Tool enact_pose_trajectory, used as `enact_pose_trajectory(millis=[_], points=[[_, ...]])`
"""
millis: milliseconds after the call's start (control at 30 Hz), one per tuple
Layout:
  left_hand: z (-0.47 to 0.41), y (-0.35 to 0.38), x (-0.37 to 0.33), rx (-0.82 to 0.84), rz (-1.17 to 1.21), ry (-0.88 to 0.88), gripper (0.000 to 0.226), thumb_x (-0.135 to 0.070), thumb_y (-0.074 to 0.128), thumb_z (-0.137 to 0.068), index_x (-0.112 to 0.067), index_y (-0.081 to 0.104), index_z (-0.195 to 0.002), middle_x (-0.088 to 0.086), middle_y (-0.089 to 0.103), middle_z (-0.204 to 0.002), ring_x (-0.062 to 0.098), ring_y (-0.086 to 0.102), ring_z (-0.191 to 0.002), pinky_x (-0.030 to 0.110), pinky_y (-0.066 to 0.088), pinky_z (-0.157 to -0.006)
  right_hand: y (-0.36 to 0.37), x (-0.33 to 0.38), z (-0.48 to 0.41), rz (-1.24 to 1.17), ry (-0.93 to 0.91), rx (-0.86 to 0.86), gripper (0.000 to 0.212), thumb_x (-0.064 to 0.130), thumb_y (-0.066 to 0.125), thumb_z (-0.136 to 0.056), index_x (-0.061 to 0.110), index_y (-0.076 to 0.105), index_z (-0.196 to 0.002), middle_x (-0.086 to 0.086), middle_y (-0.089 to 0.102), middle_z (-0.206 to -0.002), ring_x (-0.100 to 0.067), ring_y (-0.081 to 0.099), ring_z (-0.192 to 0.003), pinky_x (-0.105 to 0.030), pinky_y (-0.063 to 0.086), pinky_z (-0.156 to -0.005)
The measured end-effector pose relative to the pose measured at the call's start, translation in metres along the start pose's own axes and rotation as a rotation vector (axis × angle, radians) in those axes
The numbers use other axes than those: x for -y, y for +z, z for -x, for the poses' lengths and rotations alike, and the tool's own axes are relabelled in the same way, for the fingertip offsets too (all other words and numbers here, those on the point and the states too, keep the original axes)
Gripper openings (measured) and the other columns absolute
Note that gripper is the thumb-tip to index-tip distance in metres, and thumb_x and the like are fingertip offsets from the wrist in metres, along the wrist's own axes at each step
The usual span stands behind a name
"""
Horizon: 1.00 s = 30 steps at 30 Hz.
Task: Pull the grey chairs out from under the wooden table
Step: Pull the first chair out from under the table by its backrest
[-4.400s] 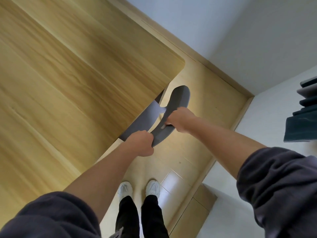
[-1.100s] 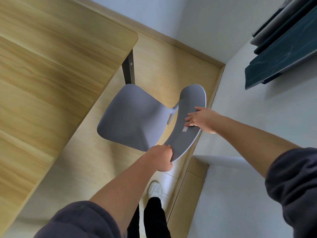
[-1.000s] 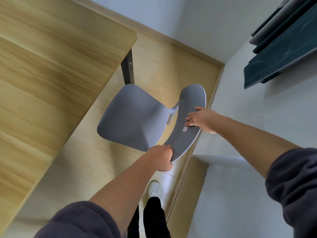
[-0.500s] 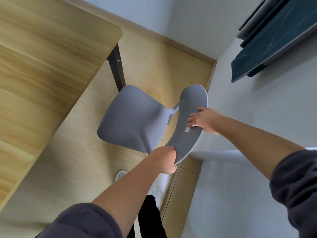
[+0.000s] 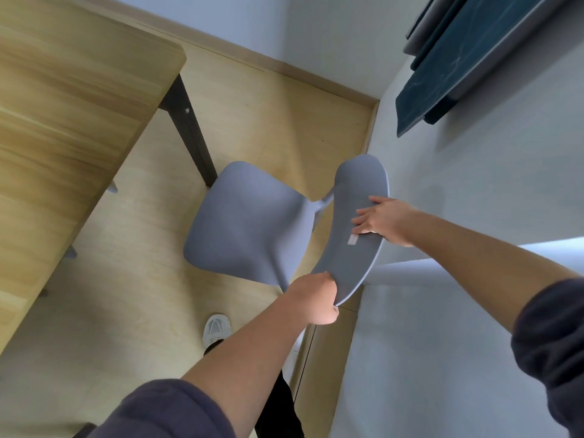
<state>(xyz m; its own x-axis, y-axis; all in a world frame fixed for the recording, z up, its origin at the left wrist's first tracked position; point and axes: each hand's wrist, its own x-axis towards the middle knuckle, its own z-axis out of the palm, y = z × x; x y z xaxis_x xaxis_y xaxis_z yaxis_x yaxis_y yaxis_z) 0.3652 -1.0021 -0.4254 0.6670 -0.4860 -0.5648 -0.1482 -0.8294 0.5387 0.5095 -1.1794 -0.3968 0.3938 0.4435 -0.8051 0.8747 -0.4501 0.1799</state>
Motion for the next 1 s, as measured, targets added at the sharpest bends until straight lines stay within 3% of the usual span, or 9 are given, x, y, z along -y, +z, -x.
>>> enact_pose_trajectory(millis=[267, 400, 500, 633, 1000], points=[[-0.008, 0.009, -0.028, 0.011, -0.001, 0.023, 0.016, -0.014, 0.053, -0.083, -0.007, 0.043, -0.091, -0.002, 0.037, -0.064, 0.026, 0.050, -0.068, 0.025, 0.028, -0.045, 0.023, -0.006, 0.022, -0.014, 0.026, 0.043, 0.061, 0.010, 0.048, -0.096, 0.036, 0.035, -0.149, 0.014, 0.037, -0.155, -0.011, 0.024, -0.149, -0.038, 0.014, -0.120], [-0.011, 0.013, -0.040, 0.034, 0.014, 0.023, 0.016, -0.014, 0.054, -0.082, -0.009, 0.040, -0.089, -0.001, 0.040, -0.065, 0.028, 0.052, -0.069, 0.029, 0.037, -0.057, 0.032, -0.008, 0.031, -0.013, 0.036, 0.076, 0.060, 0.012, 0.049, -0.096, 0.036, 0.035, -0.149, 0.015, 0.037, -0.154, -0.010, 0.025, -0.148, -0.038, 0.015, -0.120], [-0.012, 0.016, -0.048, 0.043, 0.016, 0.030, 0.016, -0.015, 0.054, -0.082, -0.009, 0.041, -0.088, -0.001, 0.041, -0.066, 0.027, 0.053, -0.069, 0.029, 0.037, -0.057, 0.034, -0.007, 0.038, 0.001, 0.045, 0.125, 0.060, 0.014, 0.050, -0.096, 0.035, 0.034, -0.149, 0.014, 0.036, -0.154, -0.011, 0.024, -0.149, -0.038, 0.015, -0.120], [-0.014, 0.018, -0.056, 0.038, 0.002, 0.034, 0.021, -0.017, 0.054, -0.082, -0.004, 0.048, -0.098, 0.004, 0.049, -0.075, 0.028, 0.055, -0.071, 0.030, 0.040, -0.059, 0.029, -0.006, 0.049, 0.005, 0.057, 0.196, 0.060, 0.017, 0.051, -0.097, 0.033, 0.030, -0.152, 0.012, 0.030, -0.158, -0.011, 0.019, -0.151, -0.040, 0.010, -0.121], [-0.018, 0.026, -0.073, 0.063, 0.037, 0.031, 0.027, -0.017, 0.054, -0.084, -0.001, 0.052, -0.107, 0.011, 0.059, -0.088, 0.033, 0.063, -0.085, 0.029, 0.041, -0.062, 0.031, -0.006, 0.063, 0.124, 0.032, 0.235, 0.060, 0.016, 0.056, -0.096, 0.027, 0.033, -0.150, 0.008, 0.036, -0.154, -0.015, 0.026, -0.148, -0.039, 0.024, -0.117]])
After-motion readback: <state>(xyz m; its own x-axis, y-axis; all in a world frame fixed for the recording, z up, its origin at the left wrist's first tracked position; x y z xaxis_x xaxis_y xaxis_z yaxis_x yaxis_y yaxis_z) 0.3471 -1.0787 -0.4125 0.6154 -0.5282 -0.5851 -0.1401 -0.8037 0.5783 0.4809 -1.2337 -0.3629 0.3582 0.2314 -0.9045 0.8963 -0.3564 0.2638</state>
